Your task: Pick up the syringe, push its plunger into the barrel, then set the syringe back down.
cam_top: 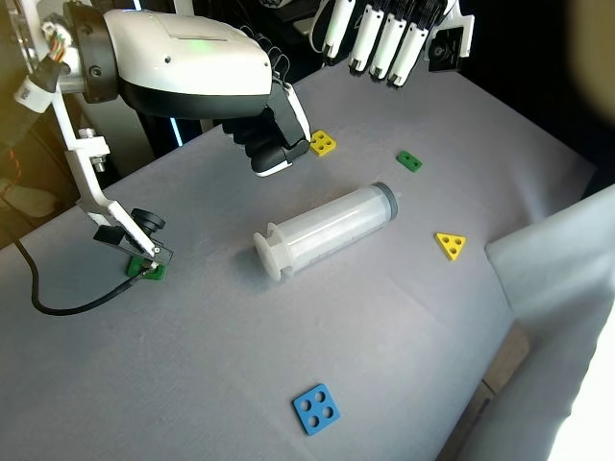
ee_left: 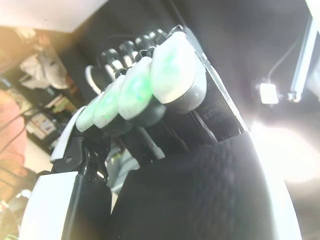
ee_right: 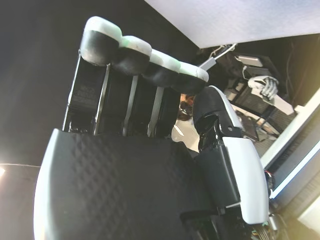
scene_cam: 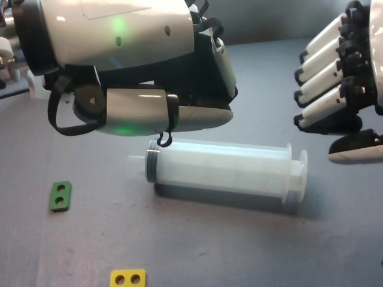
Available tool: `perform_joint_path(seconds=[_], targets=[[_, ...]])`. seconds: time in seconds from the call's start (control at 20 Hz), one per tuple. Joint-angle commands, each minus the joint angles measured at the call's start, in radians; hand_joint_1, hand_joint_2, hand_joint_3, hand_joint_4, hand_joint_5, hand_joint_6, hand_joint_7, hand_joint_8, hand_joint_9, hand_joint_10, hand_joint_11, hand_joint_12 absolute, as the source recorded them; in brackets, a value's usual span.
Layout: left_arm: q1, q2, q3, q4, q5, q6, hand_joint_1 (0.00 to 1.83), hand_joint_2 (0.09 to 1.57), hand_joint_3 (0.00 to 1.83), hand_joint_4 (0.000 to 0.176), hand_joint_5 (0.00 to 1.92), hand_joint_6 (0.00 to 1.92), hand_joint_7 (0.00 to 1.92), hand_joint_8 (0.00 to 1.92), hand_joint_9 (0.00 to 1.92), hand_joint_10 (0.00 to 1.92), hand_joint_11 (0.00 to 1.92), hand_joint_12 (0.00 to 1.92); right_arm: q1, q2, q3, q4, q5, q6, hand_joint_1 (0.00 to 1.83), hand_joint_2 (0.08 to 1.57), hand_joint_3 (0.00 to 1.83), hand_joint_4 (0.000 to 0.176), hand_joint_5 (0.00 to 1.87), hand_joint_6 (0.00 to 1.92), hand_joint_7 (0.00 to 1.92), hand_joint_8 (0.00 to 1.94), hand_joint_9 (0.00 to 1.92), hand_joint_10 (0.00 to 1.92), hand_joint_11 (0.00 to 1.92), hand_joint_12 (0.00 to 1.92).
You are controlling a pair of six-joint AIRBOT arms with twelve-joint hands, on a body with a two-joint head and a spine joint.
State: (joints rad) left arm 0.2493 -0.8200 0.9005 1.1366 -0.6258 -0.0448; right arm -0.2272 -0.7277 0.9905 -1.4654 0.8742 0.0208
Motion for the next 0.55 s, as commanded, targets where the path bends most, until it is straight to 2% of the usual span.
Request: perform_joint_path(seconds=[0.0, 0.25, 0.4, 0.5], targets=[[-0.014, 0.001, 0.001, -0.066, -0.061, 0.013, 0.55, 1.57, 0.0, 0.176, 1.14, 1.92, 1.31, 1.92, 1.35, 1.92, 1.38, 1.92, 0.019, 0.0, 0.001, 0.081, 0.055, -0.012, 0.31, 1.57, 0.01, 0.0, 0.89, 1.92, 0.95, 1.94, 0.89, 1.92, 0.93, 1.92], [-0.017, 0.01, -0.022, -0.109, -0.022, 0.044, 0.51, 1.57, 0.02, 0.176, 1.14, 1.92, 1.31, 1.92, 1.36, 1.92, 1.4, 1.92, 0.034, -0.003, 0.0, 0.081, 0.074, -0.109, 0.25, 1.57, 0.03, 0.0, 0.87, 1.92, 0.92, 1.94, 0.85, 1.92, 0.88, 1.92], [-0.007, 0.015, -0.032, -0.167, -0.019, 0.09, 0.52, 1.57, 0.02, 0.176, 1.14, 1.92, 1.3, 1.92, 1.35, 1.92, 1.4, 1.92, 0.043, -0.002, 0.0, 0.082, 0.085, -0.131, 0.29, 1.57, 0.02, 0.0, 0.87, 1.92, 0.93, 1.94, 0.87, 1.92, 0.89, 1.92], [-0.008, 0.015, -0.034, -0.17, -0.019, 0.094, 0.49, 1.57, 0.03, 0.176, 1.13, 1.92, 1.3, 1.92, 1.35, 1.92, 1.4, 1.92, 0.044, -0.003, 0.0, 0.082, 0.098, -0.14, 0.27, 1.57, 0.02, 0.0, 0.86, 1.92, 0.92, 1.94, 0.86, 1.92, 0.87, 1.92]])
